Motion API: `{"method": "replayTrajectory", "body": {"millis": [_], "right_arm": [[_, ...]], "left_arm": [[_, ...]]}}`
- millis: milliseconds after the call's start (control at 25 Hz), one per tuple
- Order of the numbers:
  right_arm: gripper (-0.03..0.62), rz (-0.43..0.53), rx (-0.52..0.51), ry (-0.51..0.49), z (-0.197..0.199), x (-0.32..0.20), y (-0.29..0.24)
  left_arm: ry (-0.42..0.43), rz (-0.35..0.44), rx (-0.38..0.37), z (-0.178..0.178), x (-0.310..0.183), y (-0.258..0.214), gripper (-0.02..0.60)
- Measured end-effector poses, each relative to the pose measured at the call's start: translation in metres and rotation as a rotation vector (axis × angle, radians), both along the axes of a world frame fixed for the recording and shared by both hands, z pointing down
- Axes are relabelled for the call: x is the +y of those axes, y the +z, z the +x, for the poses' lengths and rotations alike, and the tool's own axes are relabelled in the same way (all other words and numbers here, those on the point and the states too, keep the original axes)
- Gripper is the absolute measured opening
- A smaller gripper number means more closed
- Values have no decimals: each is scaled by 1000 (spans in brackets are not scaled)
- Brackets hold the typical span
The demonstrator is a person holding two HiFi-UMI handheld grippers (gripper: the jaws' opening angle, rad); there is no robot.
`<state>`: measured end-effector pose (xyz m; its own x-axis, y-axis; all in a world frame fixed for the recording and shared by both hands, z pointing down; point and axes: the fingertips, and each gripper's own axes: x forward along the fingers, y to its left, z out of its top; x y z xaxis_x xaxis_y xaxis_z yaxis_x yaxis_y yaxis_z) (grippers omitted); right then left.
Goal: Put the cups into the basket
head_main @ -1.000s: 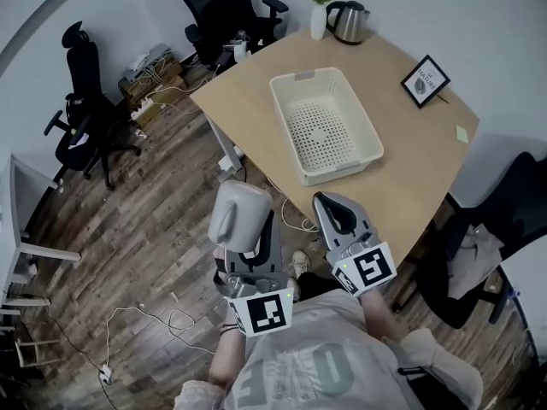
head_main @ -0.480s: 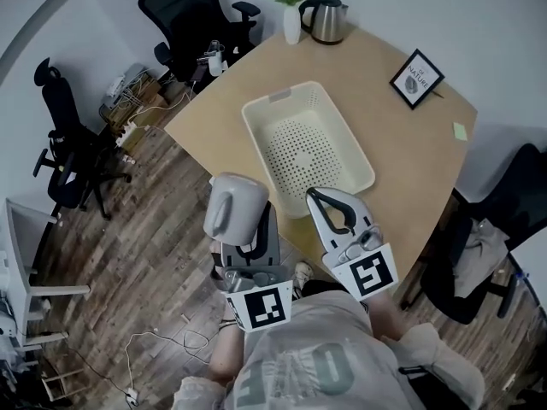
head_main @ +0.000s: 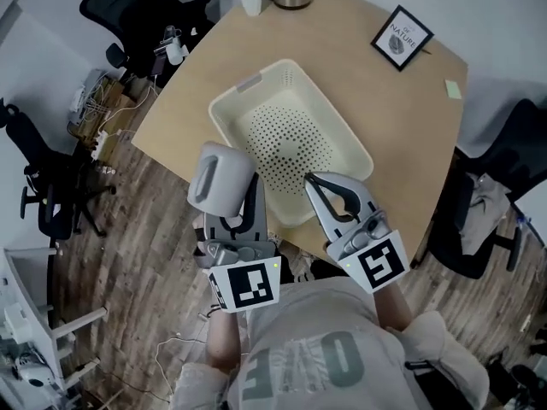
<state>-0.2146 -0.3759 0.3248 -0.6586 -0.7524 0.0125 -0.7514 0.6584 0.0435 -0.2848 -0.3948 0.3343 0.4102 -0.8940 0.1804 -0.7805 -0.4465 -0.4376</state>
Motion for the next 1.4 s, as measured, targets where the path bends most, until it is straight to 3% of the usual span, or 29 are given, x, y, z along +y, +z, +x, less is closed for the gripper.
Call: {"method": "replayTrajectory", "body": {"millis": [240, 480, 640, 720, 1000, 1200, 1400], "right_arm": [[-2, -28, -44, 176, 17, -36, 3], [-3, -63, 43, 270, 8, -42, 15], [-2, -114, -117, 319, 28, -45, 18], [-2, -145, -201, 357, 42, -44, 22], [-2, -183, -216, 480, 73, -27, 40], [-2, -230, -373, 521, 87, -14, 45], [-2, -218, -401, 556, 105, 1, 44]], "left_arm": [[173, 6, -81, 14, -53, 6, 49], [421, -132, -420, 25, -86, 53, 49], [564, -157, -539, 46, -92, 72, 49], [644, -164, -638, 57, -92, 86, 49], [835, -256, -940, 66, -102, 135, 49], [977, -281, -1066, 76, -95, 167, 49], [1035, -344, -1231, 74, -92, 211, 49]]}}
